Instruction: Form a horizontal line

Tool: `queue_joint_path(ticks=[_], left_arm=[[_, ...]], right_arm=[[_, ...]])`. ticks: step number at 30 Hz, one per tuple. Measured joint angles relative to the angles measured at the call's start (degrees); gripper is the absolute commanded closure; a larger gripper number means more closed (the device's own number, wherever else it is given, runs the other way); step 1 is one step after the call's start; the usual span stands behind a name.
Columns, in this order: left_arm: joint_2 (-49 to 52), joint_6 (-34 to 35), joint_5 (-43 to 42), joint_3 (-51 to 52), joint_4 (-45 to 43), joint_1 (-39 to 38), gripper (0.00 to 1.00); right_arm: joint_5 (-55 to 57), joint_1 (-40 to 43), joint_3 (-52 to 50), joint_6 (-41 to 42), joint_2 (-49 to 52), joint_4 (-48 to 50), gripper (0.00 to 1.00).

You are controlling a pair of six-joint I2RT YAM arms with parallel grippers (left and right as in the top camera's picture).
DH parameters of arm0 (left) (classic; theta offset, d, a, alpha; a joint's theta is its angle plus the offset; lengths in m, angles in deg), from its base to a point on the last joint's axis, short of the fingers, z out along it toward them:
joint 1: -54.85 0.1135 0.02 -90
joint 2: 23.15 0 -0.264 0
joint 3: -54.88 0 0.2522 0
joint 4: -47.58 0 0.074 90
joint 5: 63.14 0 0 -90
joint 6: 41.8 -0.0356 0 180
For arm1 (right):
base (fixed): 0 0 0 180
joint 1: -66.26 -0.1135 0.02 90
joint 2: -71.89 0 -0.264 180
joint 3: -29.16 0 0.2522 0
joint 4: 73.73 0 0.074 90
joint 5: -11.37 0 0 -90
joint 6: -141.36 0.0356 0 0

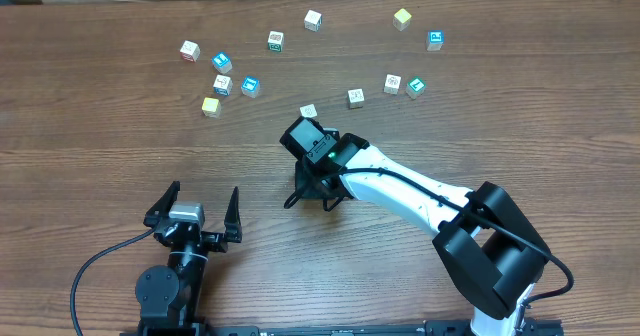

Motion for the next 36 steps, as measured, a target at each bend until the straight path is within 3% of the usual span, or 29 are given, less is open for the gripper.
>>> queue_joint_path(ticks=[36], left_arm=[[0.0,0.0,0.0,0.0,0.0,0.0,0.01]], right_arm=[[2.7,3.7,0.0,8.0,1.0,-3.3,0.96]])
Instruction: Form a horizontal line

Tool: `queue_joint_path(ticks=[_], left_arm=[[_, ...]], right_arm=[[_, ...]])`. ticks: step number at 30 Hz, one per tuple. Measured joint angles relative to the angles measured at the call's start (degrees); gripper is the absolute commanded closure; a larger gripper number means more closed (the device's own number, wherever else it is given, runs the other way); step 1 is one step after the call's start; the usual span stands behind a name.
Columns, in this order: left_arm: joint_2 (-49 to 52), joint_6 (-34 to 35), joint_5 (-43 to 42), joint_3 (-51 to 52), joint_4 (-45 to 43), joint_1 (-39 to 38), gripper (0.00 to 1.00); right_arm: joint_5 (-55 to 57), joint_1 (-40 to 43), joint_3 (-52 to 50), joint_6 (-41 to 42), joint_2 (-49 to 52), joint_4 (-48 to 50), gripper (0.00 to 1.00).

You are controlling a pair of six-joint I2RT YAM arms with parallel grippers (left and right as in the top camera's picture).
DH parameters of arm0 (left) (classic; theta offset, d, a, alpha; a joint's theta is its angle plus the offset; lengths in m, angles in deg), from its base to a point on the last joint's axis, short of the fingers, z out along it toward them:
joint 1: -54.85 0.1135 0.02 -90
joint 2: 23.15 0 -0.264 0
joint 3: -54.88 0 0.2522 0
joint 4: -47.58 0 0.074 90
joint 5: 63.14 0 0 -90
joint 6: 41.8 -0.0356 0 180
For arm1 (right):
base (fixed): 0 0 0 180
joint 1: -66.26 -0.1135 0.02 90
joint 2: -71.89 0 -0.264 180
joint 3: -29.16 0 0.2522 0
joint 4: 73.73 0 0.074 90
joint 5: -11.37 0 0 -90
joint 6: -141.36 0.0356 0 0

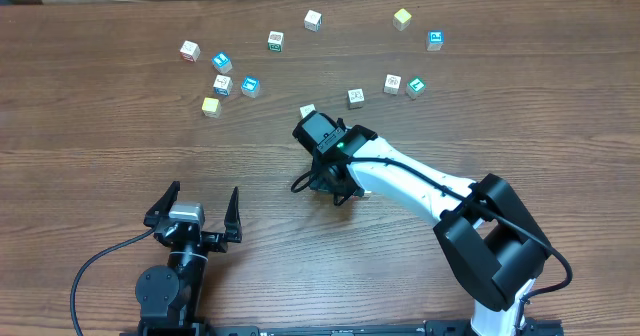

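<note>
Several small cubes lie scattered across the far half of the table, among them a white one point(189, 50), a yellow one point(211, 106), a blue-faced one point(250, 86) and a pale one point(308, 110). They form no row. My right gripper point(318, 192) hangs near the table's middle with its fingers spread open and nothing between them. Its wrist sits just in front of the pale cube and partly hides it. My left gripper point(196, 208) rests at the front left, open and holding nothing, far from all cubes.
More cubes sit at the back: one white point(313, 20), one yellow-green point(402, 18), one blue point(435, 40) and a pair point(392, 83) at the right. The right arm's white link point(410, 181) crosses the table's middle right. A cable point(95, 266) loops at the front left.
My right arm has moved a little farther back and to the right, so its wrist now sits against the pale cube. The left arm and the cubes have not moved.
</note>
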Motion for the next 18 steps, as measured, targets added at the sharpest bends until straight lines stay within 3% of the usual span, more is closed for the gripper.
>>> queue_joint_path(ticks=[18], left_arm=[[0.0,0.0,0.0,0.0,0.0,0.0,0.00]], right_arm=[[0.0,0.3,0.0,0.8,0.1,0.2,0.96]])
